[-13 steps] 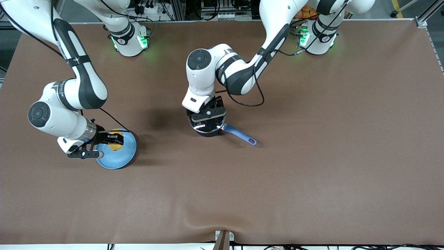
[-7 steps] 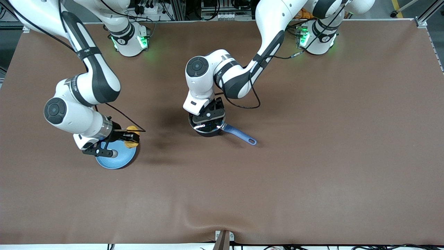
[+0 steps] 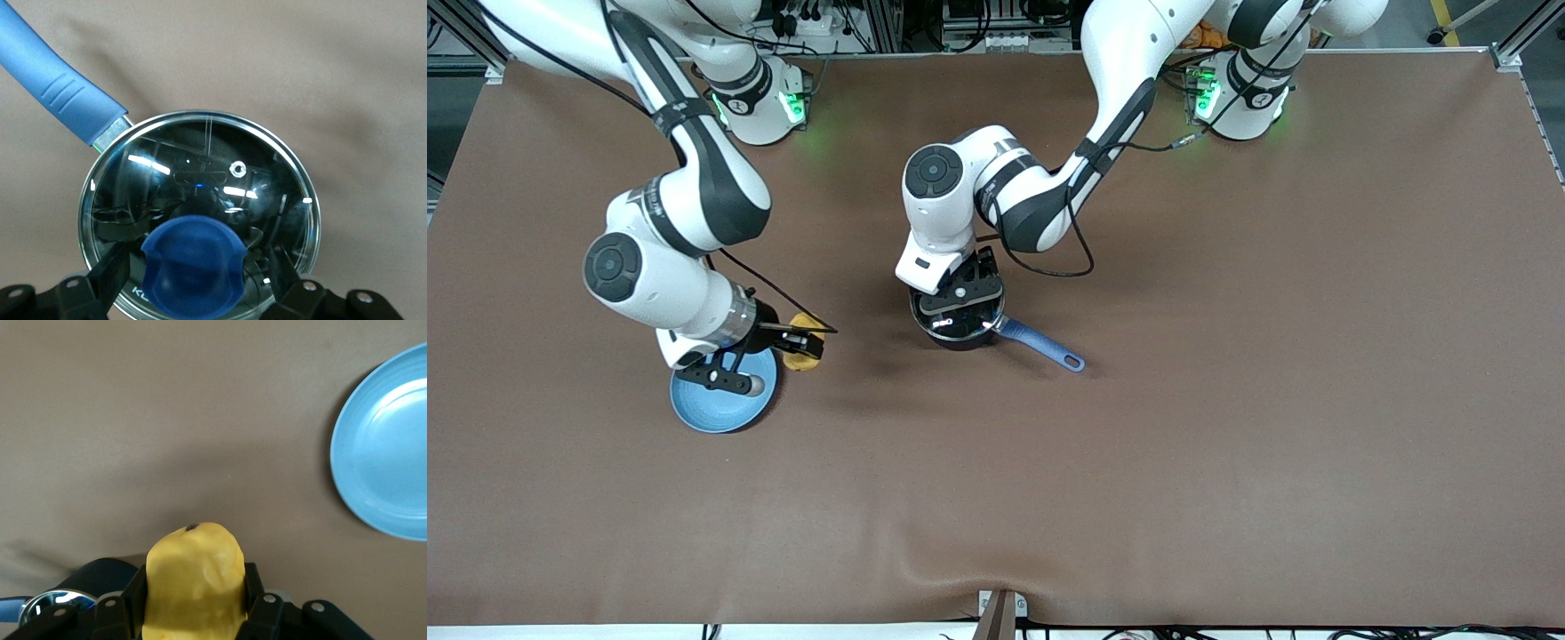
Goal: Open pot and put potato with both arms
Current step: 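Grip the lid knob with the left gripper while the right gripper carries the potato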
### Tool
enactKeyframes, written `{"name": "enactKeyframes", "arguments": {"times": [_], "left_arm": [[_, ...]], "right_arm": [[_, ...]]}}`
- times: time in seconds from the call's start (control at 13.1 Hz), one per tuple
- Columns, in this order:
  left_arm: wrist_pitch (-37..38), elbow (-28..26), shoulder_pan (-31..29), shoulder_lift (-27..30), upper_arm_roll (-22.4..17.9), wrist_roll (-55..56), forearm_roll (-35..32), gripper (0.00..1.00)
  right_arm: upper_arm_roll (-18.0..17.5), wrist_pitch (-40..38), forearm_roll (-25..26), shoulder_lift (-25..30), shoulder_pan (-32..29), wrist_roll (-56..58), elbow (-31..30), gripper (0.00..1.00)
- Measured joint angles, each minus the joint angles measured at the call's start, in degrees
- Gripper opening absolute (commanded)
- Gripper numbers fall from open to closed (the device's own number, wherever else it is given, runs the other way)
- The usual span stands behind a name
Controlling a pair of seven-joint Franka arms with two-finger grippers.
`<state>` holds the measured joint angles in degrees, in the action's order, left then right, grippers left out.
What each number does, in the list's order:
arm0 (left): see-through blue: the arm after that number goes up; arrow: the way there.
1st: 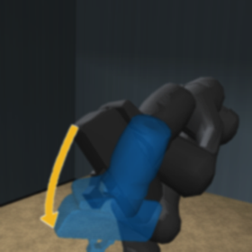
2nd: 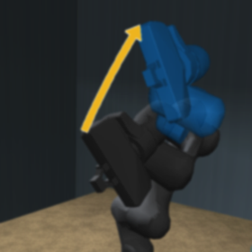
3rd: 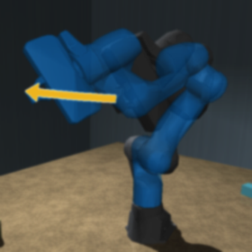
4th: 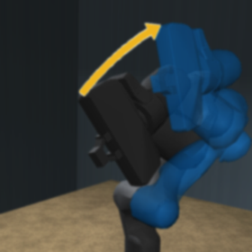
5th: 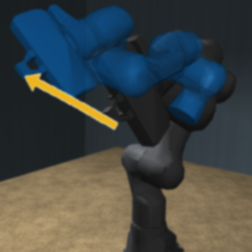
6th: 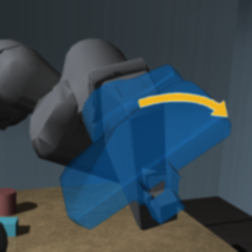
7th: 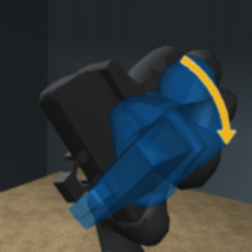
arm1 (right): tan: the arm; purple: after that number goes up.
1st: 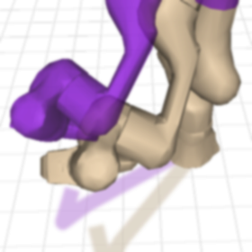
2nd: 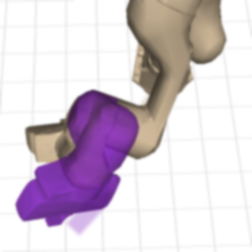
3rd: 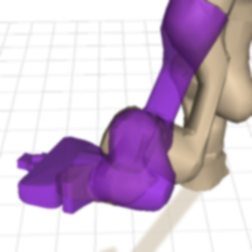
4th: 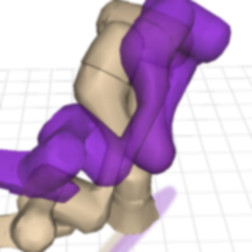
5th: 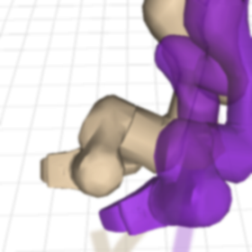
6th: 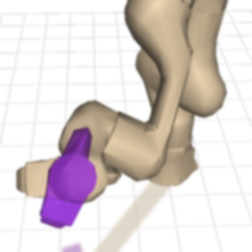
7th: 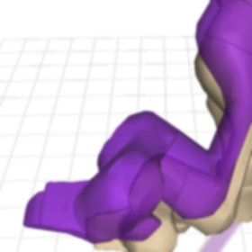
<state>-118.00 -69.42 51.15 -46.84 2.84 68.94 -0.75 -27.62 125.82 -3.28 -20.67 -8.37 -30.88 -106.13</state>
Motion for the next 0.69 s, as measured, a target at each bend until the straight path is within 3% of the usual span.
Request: {"name": "enactKeyframes", "arguments": {"times": [0.08,0.31,0.69], "left_arm": [[0.0,0.0,0.1,0.0,0.0,0.0,0.1,0.62],[0.4,0.1,0.0,0.1,0.0,0.0,1.0,0.00],[3.1,0.7,0.0,1.0,0.0,0.0,1.5,0.00]], "right_arm": [[0.0,0.0,0.0,0.0,0.7,-1.0,0.0,0.18],[0.0,0.0,0.0,0.0,2.5,-3.5,0.3,0.18],[-0.1,0.0,0.0,0.0,4.8,-6.7,0.7,0.18]]}}
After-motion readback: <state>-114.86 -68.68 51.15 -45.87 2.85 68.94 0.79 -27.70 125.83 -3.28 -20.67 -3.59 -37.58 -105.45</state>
